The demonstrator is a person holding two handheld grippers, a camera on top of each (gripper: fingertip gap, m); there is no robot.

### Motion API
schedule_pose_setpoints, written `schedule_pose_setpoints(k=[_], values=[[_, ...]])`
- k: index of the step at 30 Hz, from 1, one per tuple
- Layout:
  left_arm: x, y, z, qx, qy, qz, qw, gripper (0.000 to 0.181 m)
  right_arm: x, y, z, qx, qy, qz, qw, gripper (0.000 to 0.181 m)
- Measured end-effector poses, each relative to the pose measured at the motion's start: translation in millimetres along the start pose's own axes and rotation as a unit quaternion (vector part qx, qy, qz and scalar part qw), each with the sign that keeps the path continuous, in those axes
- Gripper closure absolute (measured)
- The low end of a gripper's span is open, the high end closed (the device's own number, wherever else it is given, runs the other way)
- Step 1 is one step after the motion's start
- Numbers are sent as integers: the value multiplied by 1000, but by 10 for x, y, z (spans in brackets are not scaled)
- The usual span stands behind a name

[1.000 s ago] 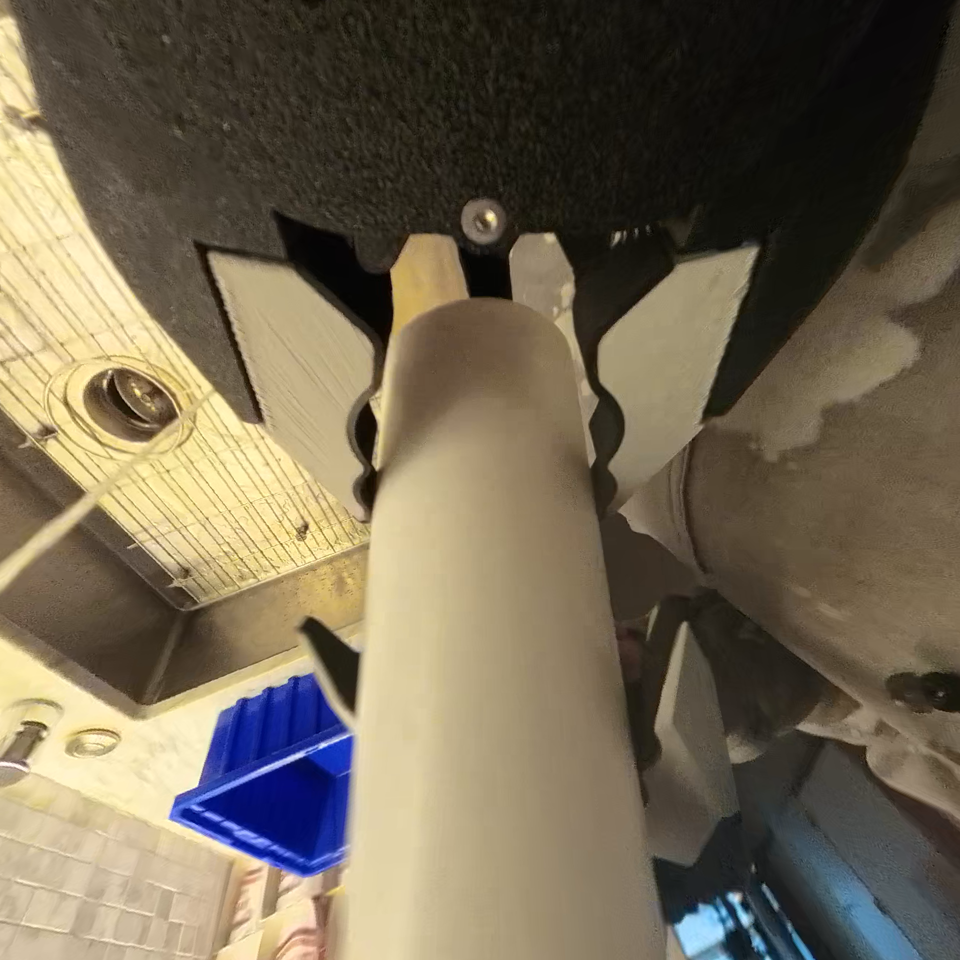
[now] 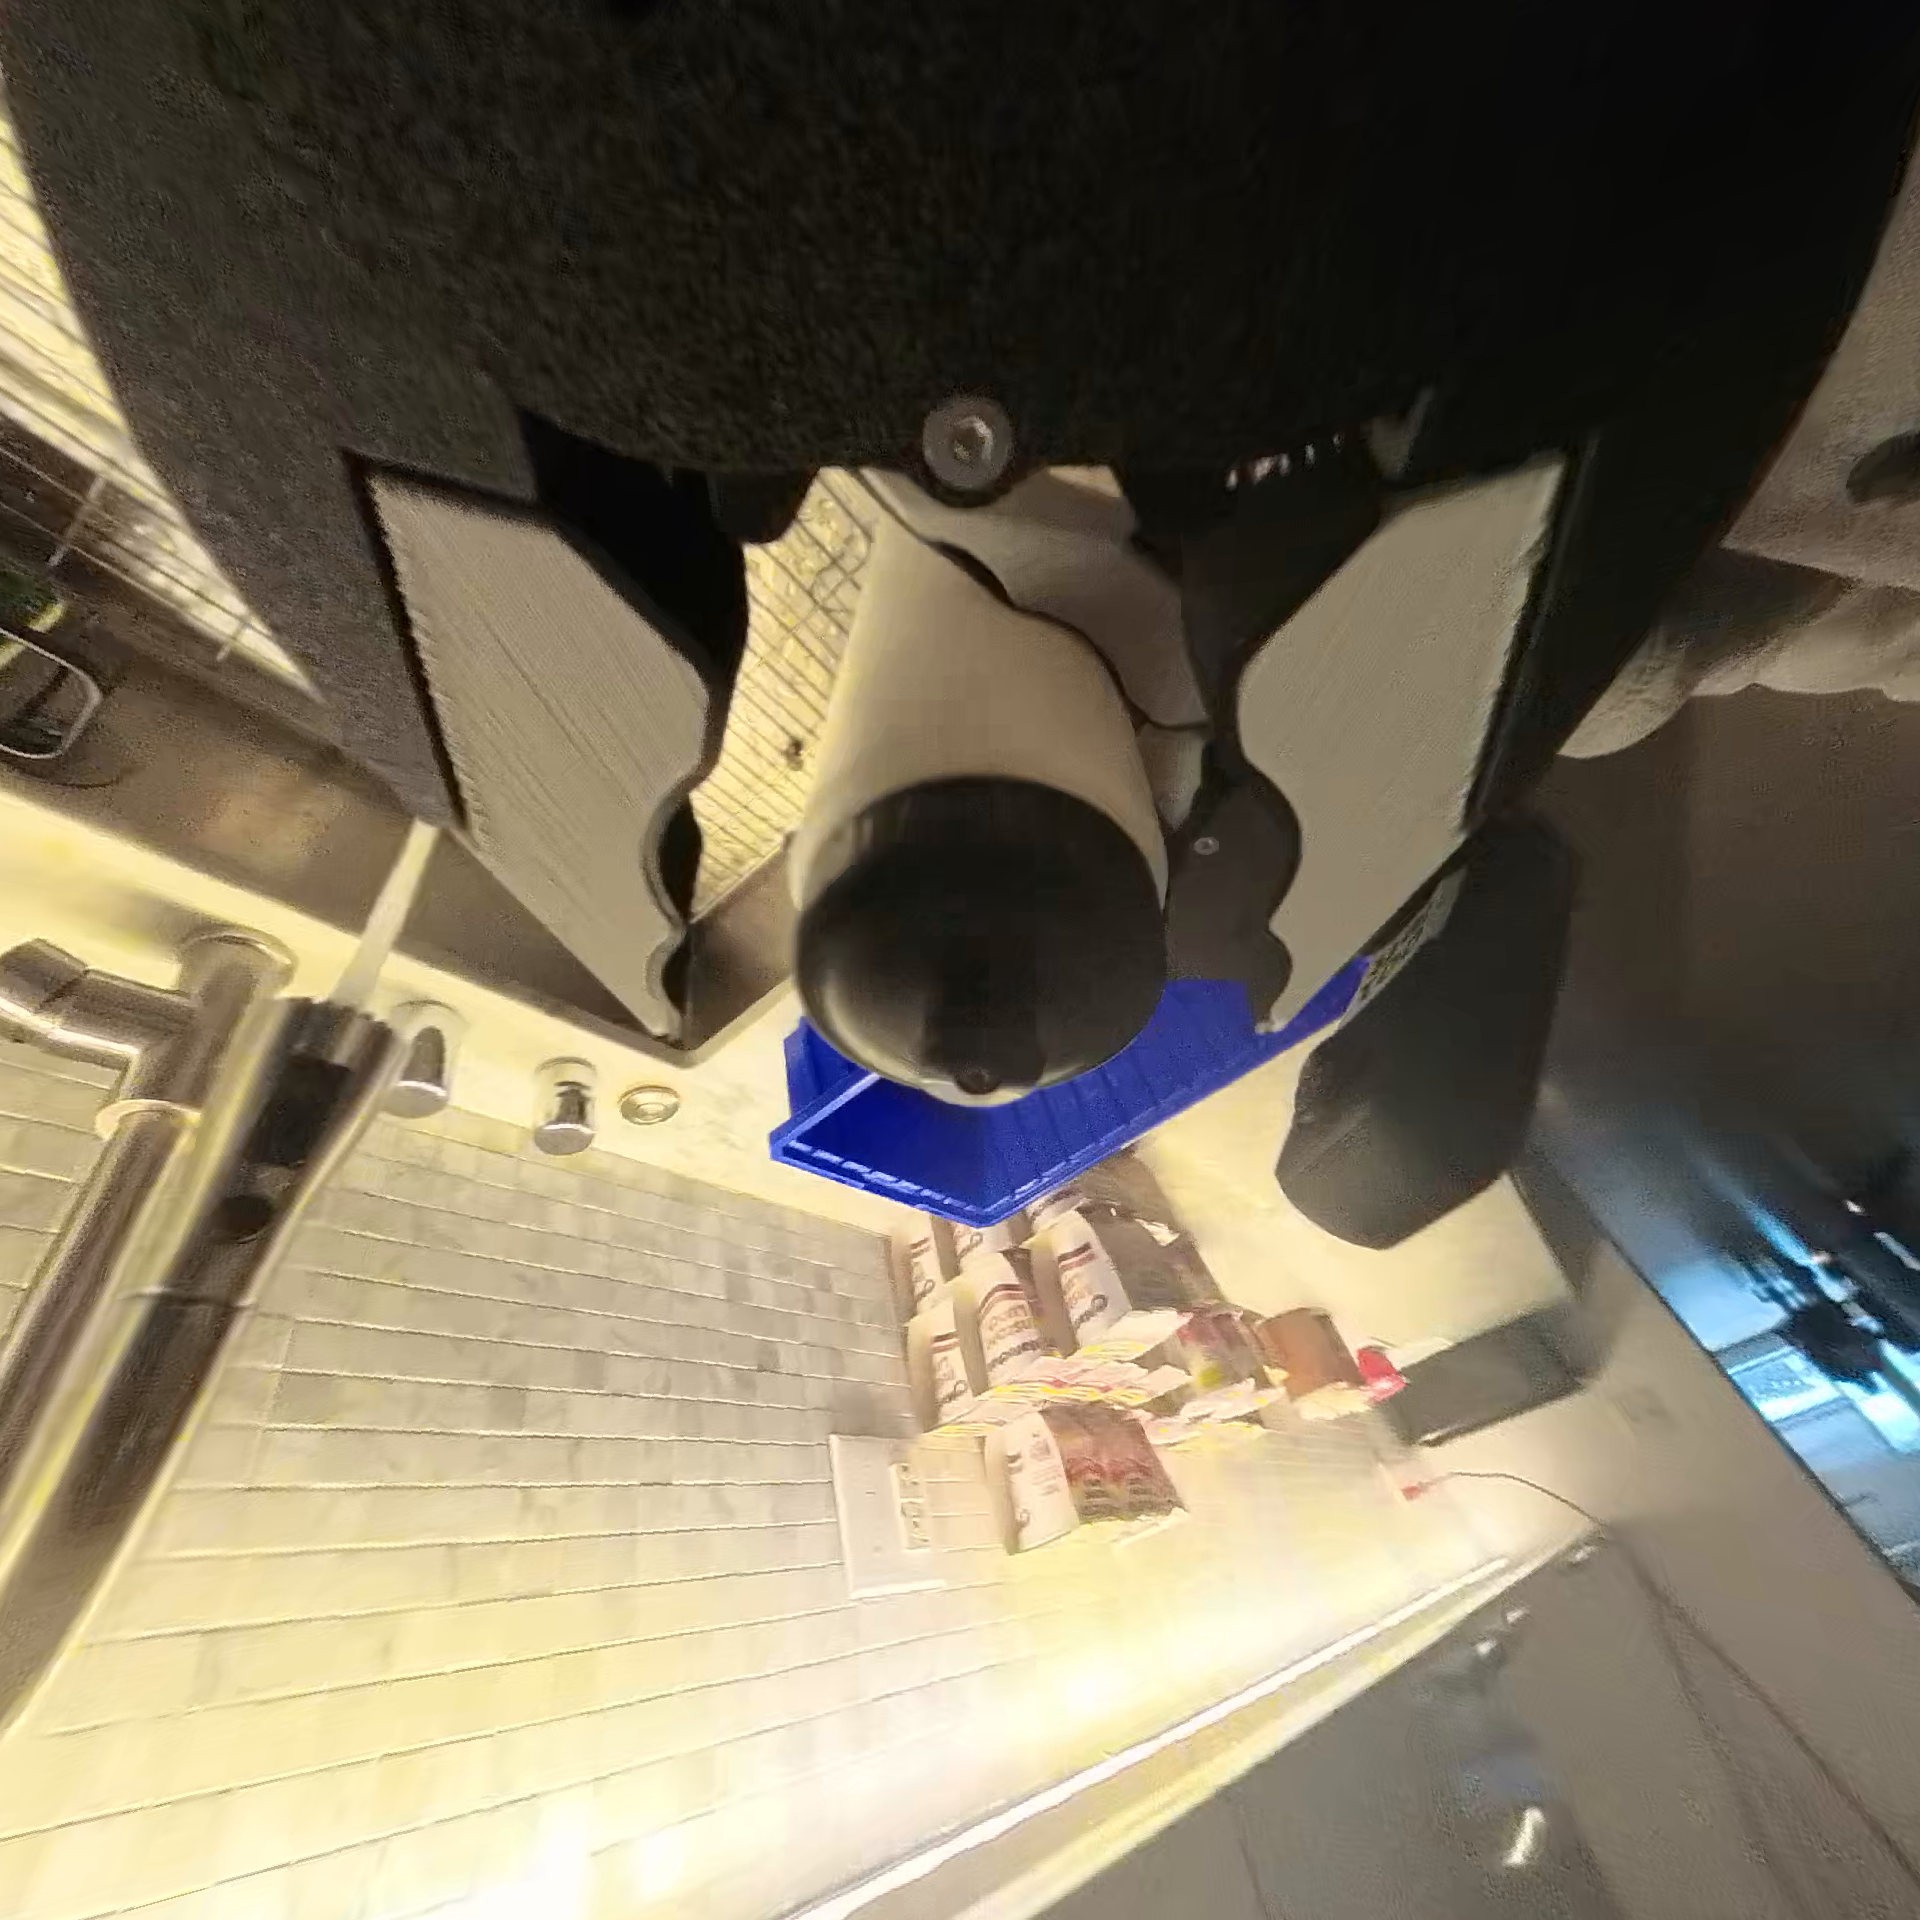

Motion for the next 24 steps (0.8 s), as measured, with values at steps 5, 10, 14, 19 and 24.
schedule_pose_setpoints(k=[5, 10, 14, 19, 24], values=[[-66, -30, 5, 4, 21, -20, 1000, 79, -58, 66, -129, 31, -89, 25, 995, 99], [-259, -51, 107, -14, 187, -50, 981, 79, -151, -22, 13, 36, -381, 115, 917, 99], [-441, -110, 199, -28, 360, -35, 932, 78, -124, -145, 61, 82, -534, 121, 833, 99], [-499, -154, 220, -42, 438, -52, 897, 75, -41, -226, 89, 66, -572, 128, 807, 100], [-504, -256, 209, -70, 522, -48, 849, 77, -28, -350, 150, 64, -592, 143, 790, 100]])
Point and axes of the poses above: each gripper's, where its closed fingertips meet, z back along the fingers, y out of its underside, x = y × z across the jaws, the point moved 10 cm from there along z, back along the fingers, and after that the axes turned 6 degrees about x, right-handed, at the moved point
